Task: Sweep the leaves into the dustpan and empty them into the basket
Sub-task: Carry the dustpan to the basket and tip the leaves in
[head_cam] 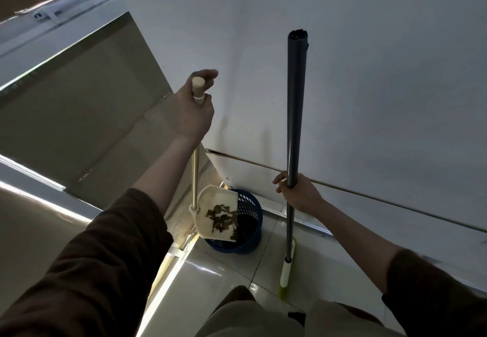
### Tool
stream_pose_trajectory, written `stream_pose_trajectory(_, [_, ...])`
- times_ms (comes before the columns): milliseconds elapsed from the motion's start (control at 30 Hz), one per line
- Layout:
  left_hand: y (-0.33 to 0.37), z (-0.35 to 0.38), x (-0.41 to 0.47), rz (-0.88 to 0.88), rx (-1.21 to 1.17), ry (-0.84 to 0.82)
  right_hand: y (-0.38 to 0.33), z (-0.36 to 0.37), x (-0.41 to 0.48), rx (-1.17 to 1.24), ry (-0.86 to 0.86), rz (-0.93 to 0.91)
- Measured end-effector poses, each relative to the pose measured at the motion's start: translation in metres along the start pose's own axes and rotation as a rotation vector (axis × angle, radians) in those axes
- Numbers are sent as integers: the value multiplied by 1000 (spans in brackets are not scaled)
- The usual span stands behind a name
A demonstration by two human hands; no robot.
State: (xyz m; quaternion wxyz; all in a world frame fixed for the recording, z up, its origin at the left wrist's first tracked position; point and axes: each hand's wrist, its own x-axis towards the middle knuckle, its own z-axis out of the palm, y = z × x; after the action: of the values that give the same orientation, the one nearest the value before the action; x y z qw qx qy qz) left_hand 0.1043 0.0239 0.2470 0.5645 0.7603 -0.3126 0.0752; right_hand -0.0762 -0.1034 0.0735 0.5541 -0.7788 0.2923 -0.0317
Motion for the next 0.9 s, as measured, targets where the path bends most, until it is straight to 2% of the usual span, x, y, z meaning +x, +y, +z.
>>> stream_pose_trajectory(133, [1, 8, -2, 16, 43, -4, 2, -3, -2, 13, 2, 9])
stream_pose_trajectory(333, [0, 16, -7, 61, 58, -126, 4, -6, -6, 21, 20, 10])
stream_pose_trajectory(467, [0, 19, -8, 87, 111, -45, 4, -8, -8, 33, 36, 16])
stream_pose_trajectory(633, [2, 17, -8, 56, 50, -107, 6, -8, -9, 40, 37, 23])
stream_pose_trajectory(767, [2, 17, -10, 73, 77, -56, 5, -8, -8, 29, 32, 26])
stream_pose_trajectory(900, [4, 19, -12, 49, 37, -115, 6, -7, -9, 27, 36, 26])
